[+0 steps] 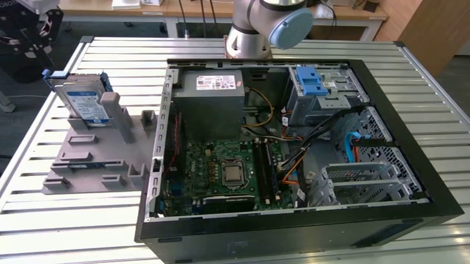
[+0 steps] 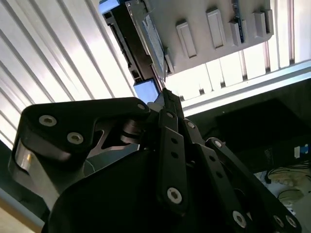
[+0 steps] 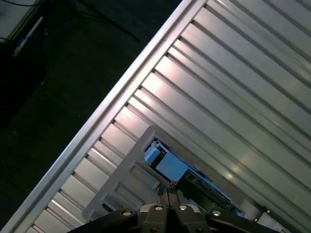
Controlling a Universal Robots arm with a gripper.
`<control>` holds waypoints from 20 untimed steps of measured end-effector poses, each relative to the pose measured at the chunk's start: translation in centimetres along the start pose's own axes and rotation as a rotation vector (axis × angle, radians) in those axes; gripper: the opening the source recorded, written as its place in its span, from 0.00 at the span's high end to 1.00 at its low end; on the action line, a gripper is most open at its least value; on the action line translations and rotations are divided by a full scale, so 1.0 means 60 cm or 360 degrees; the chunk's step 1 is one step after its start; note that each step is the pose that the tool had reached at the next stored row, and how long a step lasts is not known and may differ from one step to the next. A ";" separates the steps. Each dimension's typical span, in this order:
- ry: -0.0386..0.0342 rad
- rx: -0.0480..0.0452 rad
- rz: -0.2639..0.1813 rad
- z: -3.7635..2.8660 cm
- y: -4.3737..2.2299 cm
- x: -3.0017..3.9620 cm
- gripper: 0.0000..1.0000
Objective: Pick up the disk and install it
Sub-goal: 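Pick up the disk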
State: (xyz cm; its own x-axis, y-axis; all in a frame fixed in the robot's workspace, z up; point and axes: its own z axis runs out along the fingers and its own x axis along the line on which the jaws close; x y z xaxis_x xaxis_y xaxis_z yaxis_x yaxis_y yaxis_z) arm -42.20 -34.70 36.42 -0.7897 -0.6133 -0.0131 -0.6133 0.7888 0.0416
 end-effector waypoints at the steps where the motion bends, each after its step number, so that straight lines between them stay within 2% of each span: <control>1: 0.0001 0.0000 -0.0027 0.000 0.000 0.000 0.89; 4: 0.0004 -0.0001 -0.0102 0.000 0.000 0.000 0.89; 14: 0.0008 -0.0002 -0.0253 0.000 0.000 0.000 0.89; 20: 0.0008 -0.0002 -0.0266 0.000 0.000 0.000 0.89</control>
State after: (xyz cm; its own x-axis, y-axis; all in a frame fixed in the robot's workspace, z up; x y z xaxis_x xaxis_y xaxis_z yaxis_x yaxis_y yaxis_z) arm -42.20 -34.70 36.40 -0.6769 -0.7360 -0.0147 -0.7359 0.6759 0.0403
